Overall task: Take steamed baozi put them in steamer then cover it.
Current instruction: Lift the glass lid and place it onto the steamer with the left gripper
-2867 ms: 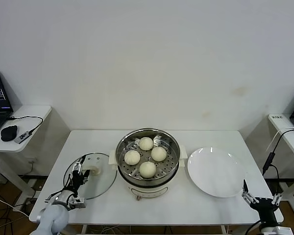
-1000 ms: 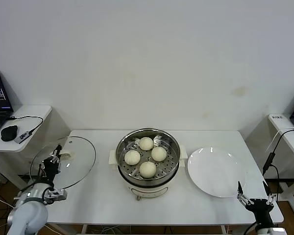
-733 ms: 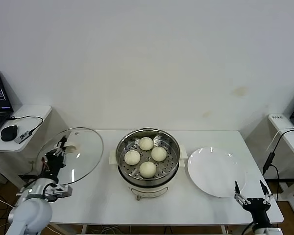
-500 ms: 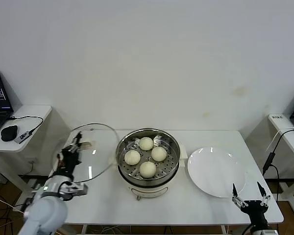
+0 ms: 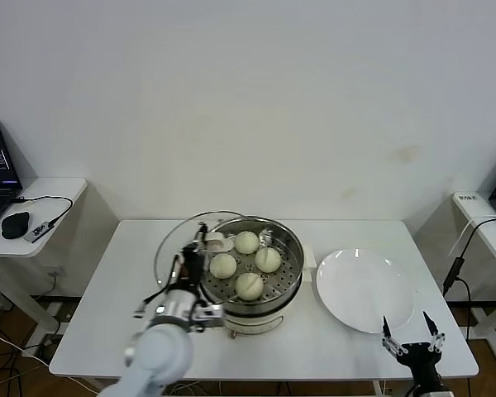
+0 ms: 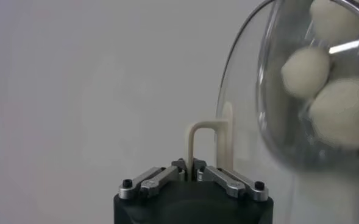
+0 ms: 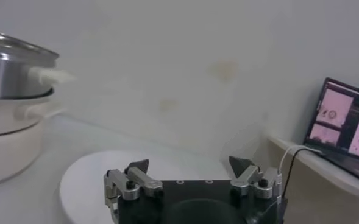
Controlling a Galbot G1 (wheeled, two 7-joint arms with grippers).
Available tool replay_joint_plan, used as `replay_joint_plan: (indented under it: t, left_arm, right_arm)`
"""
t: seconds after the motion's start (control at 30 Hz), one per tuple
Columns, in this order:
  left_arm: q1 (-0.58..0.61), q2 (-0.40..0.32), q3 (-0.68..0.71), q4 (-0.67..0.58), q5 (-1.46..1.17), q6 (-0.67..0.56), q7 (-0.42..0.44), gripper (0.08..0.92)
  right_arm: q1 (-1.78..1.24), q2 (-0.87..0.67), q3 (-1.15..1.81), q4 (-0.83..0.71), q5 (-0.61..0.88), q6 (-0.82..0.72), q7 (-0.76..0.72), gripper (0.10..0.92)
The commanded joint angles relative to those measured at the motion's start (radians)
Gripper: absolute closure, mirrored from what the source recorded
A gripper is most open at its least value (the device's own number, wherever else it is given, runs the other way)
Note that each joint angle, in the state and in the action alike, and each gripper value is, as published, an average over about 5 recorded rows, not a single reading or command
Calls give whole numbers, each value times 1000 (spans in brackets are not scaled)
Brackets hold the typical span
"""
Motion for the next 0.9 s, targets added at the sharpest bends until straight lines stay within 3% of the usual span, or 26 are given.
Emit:
replay_joint_plan:
  t: [0.03,0.3,0.9]
  left_arm:
    - [-162,-148,236,84,175,84,124,865]
    - [-204,-198,251,167,194,84,125,865]
    - [-181,-189,157,257,214,39,91,865]
  right_arm:
    - [0,5,-6,-21,-34,6,2,203]
    - [-1,10,-9,-27,-42,10,2,203]
    - [-11,22,-24,-30,-63,21,2,203]
